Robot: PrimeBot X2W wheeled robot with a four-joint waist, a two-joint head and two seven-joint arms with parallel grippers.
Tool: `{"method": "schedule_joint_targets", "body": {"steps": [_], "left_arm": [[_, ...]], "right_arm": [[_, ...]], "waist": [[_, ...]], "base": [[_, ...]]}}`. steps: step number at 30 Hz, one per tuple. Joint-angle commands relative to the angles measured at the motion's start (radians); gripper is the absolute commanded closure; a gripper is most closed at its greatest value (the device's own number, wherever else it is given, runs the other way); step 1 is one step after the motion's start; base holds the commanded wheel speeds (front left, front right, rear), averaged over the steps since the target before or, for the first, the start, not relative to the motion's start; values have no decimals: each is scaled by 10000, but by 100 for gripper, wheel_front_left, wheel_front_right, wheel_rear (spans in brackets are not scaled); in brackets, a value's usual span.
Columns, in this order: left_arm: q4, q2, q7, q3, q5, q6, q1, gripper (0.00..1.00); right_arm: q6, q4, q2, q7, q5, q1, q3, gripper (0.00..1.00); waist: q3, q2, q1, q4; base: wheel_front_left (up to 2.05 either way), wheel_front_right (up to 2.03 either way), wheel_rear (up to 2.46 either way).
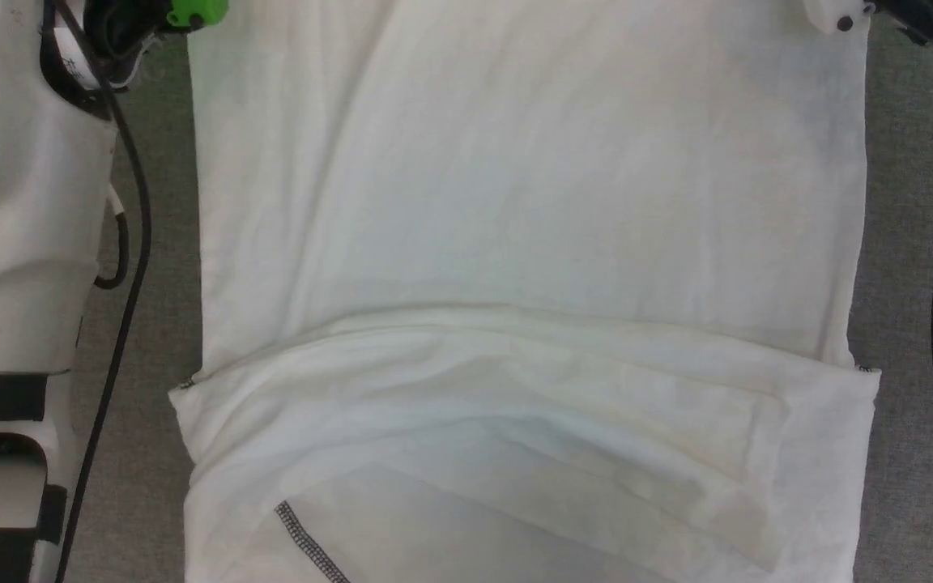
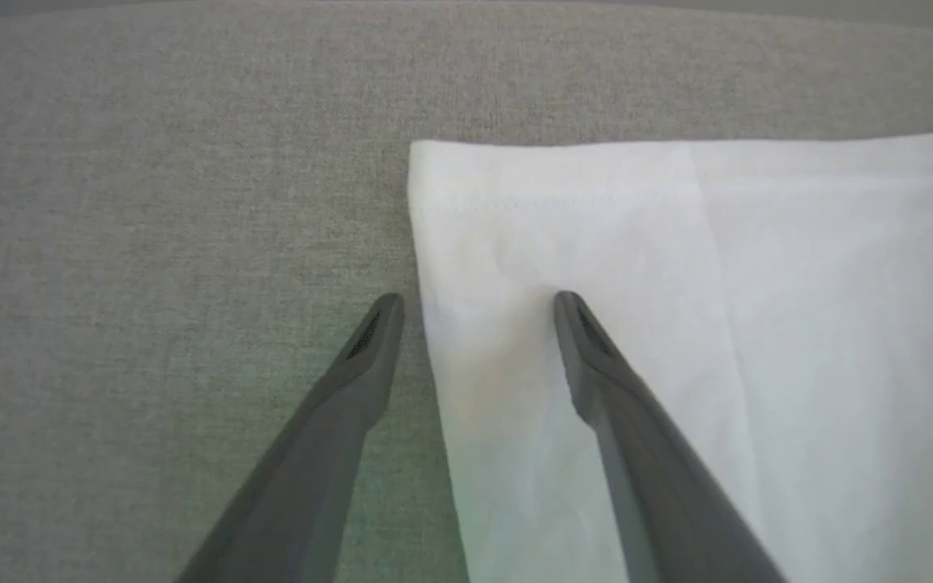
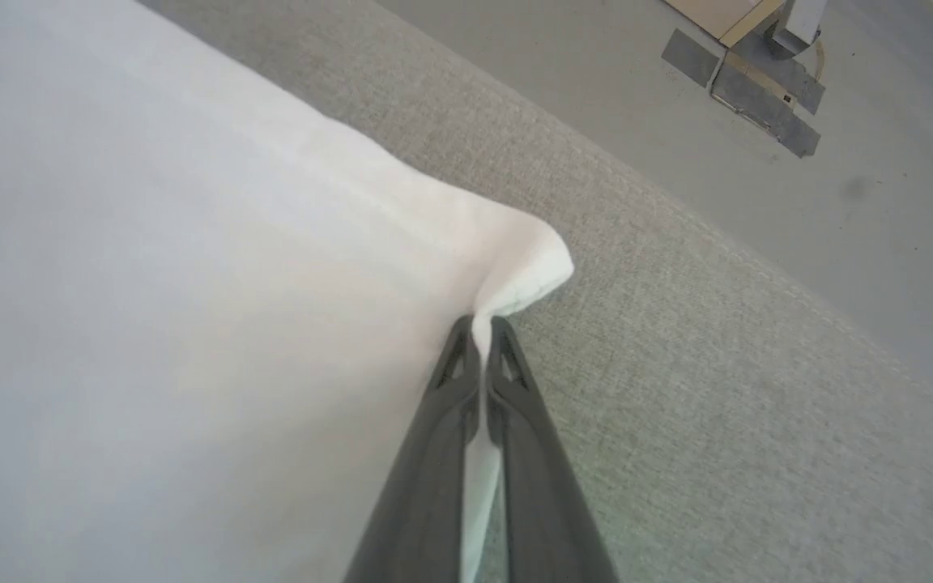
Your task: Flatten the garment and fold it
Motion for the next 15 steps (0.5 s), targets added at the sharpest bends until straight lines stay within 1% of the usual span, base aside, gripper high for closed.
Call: {"method": "schedule_joint_targets", "body": {"steps": [1,3,4,5,6,10,15], "left_arm": [[101,119,93,-143,221,103,-117,0],[263,178,360,-278,274,133,-34,0],[329,184,427,-300,255,146,27,41],[396,164,510,-277,172,156,92,85],[431,158,549,-254,100,151,156,100],[352,190,121,-67,-56,74,285,100],[152,300,-1196,269,-22,-78,156,100]], "right_arm": [[-15,24,-88,-51,90,-51,79,100],[-15,-15,-122,-93,170,-66,152,100],[-15,-27,-149,-119,211,-81,194,100],[-15,-30,-164,-142,252,-93,226,100],[-15,-29,-176,-174,316,-106,246,100],[-15,-20,-217,-283,447,-162,305,100],[-15,-30,-294,-482,478,-265,209,100]], "waist": [[147,0,-1,-110],[208,0,-1,-140],[234,0,-1,-146],[249,0,-1,-152],[263,0,-1,-158],[295,0,-1,-173],[287,0,-1,-164]], "base": [[0,0,0],[0,0,0],[0,0,0],[0,0,0],[0,0,0],[0,0,0],[0,0,0]]}}
